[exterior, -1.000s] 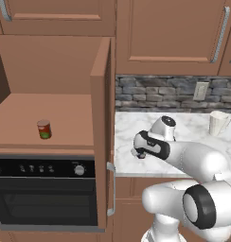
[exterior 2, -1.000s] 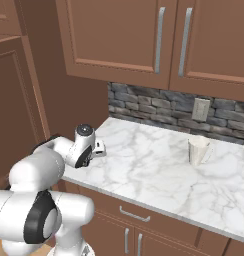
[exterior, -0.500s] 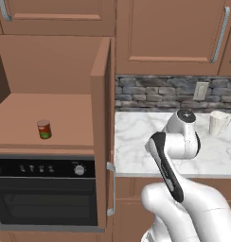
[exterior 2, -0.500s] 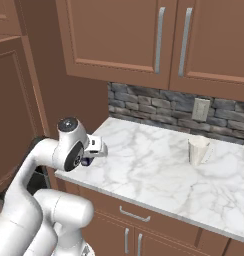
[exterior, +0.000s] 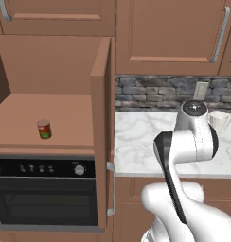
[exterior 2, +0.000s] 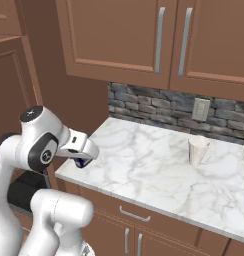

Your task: Restock the canned food cabinet by taking the new fresh canned food from the counter and placing it in the cabinet. Then, take the old canned food from the cabinet and place it on the counter.

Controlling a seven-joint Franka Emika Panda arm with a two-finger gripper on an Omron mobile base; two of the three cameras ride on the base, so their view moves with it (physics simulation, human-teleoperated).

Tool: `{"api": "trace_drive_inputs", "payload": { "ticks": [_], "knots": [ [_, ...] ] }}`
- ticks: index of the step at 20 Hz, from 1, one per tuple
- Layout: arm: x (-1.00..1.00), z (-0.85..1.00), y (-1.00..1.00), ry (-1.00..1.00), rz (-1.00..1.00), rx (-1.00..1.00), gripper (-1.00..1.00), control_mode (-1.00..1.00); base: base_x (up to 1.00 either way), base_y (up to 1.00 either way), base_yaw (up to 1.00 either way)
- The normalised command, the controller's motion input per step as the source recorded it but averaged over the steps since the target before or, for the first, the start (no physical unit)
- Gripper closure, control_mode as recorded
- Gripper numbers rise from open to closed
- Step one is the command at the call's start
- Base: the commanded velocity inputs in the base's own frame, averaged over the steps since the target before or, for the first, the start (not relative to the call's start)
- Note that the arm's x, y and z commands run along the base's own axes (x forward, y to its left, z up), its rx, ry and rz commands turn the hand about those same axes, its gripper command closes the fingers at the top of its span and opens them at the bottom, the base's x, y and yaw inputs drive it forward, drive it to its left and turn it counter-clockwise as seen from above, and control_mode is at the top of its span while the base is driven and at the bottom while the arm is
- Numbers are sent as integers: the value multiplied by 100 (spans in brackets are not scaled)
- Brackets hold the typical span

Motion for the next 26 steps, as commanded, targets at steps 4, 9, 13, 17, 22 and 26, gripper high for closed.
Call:
{"api": "trace_drive_inputs", "payload": {
  "ticks": [4,9,13,17,22,26],
  "knots": [
    [-55,74,-61,6,-2,0,100,-100,0,0,0],
    [-24,38,-32,12,13,0,100,-100,0,0,0],
    [0,0,3,7,14,0,100,-100,0,0,0],
    [0,0,0,0,0,0,100,-100,0,0,0],
    [-10,0,-2,0,0,0,100,100,-21,-3,0],
    [0,0,0,0,0,0,100,100,-65,0,0]
  ]
}}
